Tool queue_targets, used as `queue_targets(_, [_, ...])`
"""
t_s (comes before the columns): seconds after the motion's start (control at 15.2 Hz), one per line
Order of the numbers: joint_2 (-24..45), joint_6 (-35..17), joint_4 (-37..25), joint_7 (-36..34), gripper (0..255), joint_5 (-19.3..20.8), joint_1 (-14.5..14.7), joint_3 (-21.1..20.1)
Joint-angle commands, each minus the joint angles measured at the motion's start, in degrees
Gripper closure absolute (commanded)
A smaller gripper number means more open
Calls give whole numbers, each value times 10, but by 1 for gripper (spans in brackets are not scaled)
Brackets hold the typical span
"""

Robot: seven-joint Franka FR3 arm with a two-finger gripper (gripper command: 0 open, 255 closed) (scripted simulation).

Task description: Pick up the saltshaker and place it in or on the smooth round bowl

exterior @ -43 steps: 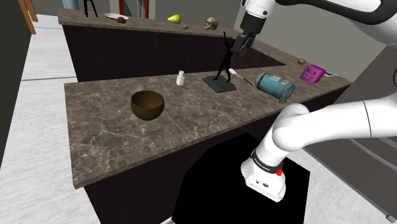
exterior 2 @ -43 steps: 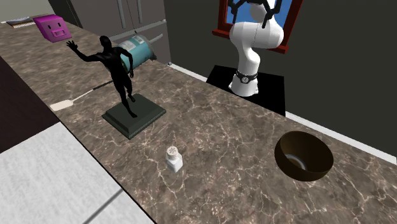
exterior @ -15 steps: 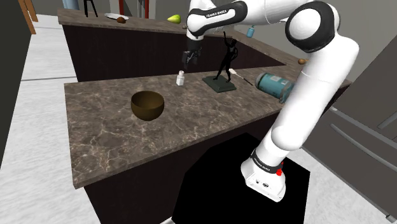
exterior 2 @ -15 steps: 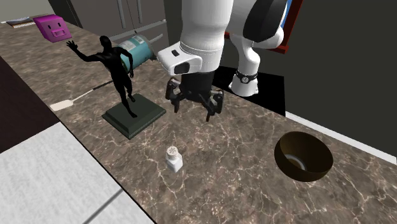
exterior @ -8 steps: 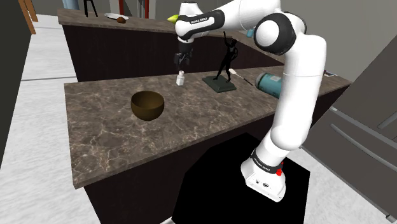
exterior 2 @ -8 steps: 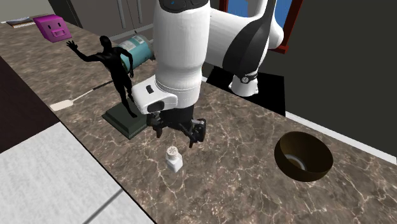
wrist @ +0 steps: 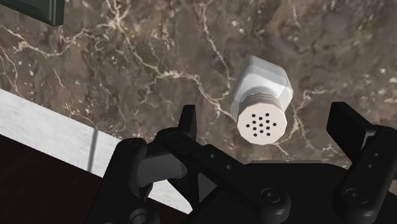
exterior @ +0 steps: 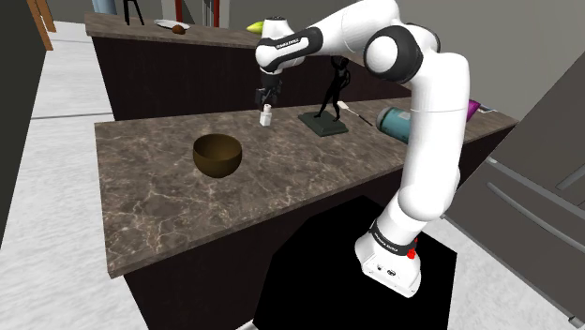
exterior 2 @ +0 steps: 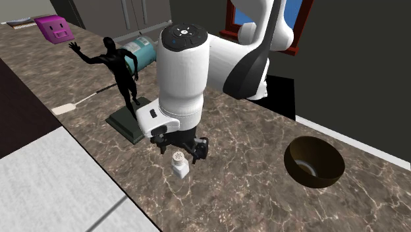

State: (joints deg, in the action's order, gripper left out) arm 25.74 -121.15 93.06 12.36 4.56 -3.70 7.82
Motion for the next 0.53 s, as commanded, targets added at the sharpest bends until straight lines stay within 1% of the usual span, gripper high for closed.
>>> queue_targets(0.0, [4,-4,0,0,0,0,0,0])
queue_targets(0.4, [4,-3,-1,0,0,0,0,0])
queue_targets(0.46, [4,-3,-1,0,255,0,0,0])
